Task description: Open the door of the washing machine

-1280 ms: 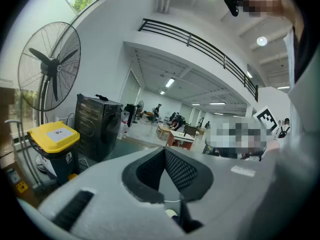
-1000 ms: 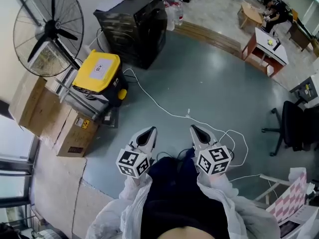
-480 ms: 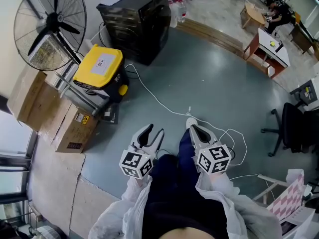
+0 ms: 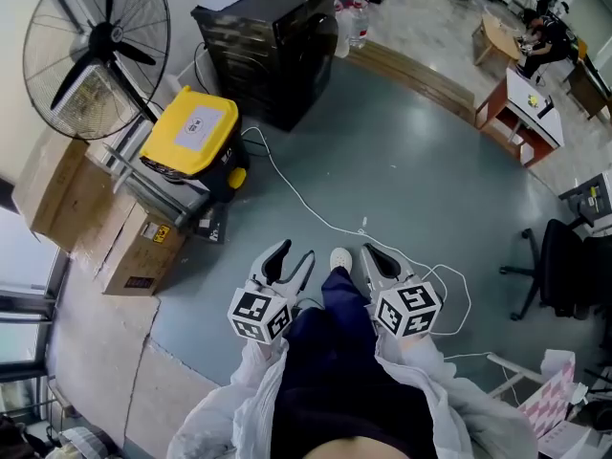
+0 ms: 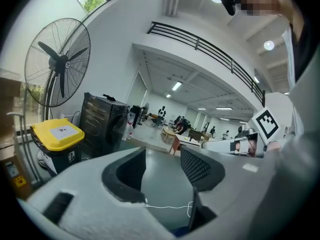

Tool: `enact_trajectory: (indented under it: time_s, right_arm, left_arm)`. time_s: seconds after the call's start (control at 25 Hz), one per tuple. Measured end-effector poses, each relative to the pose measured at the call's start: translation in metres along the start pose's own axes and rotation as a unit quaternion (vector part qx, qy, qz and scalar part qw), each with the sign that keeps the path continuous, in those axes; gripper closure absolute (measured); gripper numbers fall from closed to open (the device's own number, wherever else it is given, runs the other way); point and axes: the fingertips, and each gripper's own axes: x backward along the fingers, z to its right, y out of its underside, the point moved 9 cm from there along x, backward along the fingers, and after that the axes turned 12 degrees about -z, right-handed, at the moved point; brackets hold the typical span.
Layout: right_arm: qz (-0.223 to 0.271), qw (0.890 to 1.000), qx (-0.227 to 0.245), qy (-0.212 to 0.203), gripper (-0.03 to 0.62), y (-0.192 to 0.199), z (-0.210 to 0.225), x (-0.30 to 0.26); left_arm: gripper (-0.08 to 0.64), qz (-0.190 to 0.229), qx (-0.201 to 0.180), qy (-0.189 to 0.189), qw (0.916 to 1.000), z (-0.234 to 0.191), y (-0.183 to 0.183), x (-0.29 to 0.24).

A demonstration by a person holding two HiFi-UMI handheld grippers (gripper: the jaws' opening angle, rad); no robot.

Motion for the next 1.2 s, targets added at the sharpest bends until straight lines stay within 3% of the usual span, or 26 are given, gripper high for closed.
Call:
enact_trajectory:
  time_s: [0.48,0.68,0.88,1.2]
  right_arm:
    - [0.001,1.0,0.001,-0.019,0.581,-0.108,0.101,-0.089]
    - [0.001,0.999,0.006,-0.034,0.581,-0.144,0.141,-0.118]
    - [0.006,0.999,0.014,-0.047,0.581,-0.165,0.169,-0.139]
    - [0.007,0.999,0.006,-0.035,0.581,-0.178,0.203,-0.152]
  left_arm:
    - [0.341,0.003,-0.012,-0.014,0.9998,-0.057,-0.1,-0.12]
    - [0.336,0.008,-0.002,-0.02,0.9998,-0.069,-0.125,-0.166]
    - [0.333,0.009,-0.001,-0.027,0.9996,-0.081,-0.138,-0.204]
    - [0.33,-0.002,-0.007,-0.011,0.9999,-0.085,-0.154,-0.241]
